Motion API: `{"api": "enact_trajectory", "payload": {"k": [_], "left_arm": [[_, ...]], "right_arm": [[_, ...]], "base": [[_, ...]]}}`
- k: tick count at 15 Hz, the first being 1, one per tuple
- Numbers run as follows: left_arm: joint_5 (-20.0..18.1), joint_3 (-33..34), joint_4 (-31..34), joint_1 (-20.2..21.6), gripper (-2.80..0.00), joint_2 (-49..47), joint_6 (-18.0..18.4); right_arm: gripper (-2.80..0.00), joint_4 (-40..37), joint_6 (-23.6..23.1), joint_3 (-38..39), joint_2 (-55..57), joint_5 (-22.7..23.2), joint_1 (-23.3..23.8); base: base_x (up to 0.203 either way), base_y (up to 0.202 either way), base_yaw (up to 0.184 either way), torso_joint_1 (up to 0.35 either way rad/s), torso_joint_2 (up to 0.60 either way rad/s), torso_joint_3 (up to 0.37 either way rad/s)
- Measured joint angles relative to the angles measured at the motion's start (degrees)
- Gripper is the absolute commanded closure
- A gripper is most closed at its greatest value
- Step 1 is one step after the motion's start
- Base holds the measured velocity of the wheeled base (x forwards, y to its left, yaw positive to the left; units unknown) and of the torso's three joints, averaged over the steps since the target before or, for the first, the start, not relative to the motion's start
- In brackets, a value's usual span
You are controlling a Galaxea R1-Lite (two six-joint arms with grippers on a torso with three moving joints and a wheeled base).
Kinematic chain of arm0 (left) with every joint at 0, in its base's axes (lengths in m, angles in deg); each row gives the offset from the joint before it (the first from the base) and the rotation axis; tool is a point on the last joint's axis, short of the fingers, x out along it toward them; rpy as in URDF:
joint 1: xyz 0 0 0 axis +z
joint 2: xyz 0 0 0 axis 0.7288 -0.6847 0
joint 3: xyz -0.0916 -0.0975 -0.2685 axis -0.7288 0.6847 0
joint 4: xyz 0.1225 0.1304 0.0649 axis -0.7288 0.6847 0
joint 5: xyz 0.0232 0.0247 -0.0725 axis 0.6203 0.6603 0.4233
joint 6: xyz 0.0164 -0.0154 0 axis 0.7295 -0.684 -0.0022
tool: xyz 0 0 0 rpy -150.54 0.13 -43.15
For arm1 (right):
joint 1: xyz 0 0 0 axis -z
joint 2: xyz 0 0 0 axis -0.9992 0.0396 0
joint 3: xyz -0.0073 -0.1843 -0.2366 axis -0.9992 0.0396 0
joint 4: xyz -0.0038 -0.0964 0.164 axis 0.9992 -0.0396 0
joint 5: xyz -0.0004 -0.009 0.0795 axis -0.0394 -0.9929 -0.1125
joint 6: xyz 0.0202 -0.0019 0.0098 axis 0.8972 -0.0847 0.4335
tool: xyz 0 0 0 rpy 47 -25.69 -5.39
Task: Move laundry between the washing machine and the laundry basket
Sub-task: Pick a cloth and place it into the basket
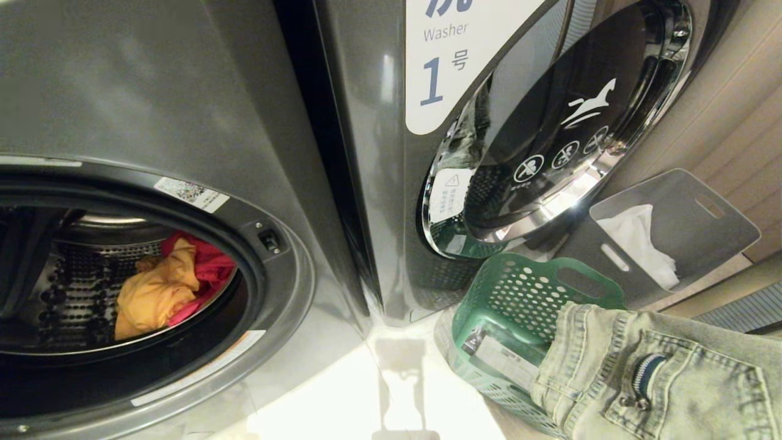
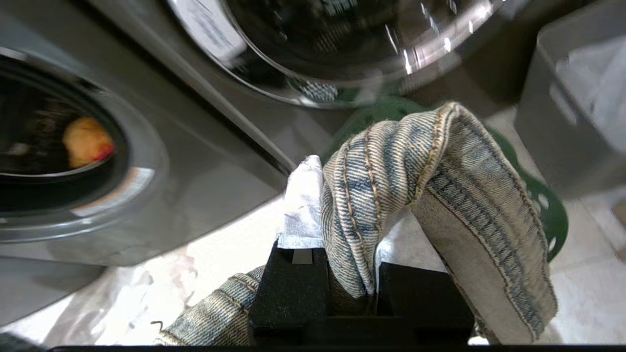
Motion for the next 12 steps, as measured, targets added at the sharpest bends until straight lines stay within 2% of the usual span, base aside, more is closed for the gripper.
{"api": "enact_trajectory", "payload": {"k": [5, 12], "left_arm": [[0.0, 0.0, 0.0, 0.0, 0.00, 0.0, 0.0], [0.0, 0.0, 0.0, 0.0, 0.00, 0.0, 0.0]], "right_arm": [[0.00, 19.5, 0.1, 11.2, 10.7, -0.5, 2.0], [0.00, 35.1, 1.9, 13.4, 28.4, -2.0, 7.7]], "base": [[0.000, 0.000, 0.000, 0.000, 0.00, 0.000], [0.000, 0.000, 0.000, 0.000, 0.00, 0.000]]}}
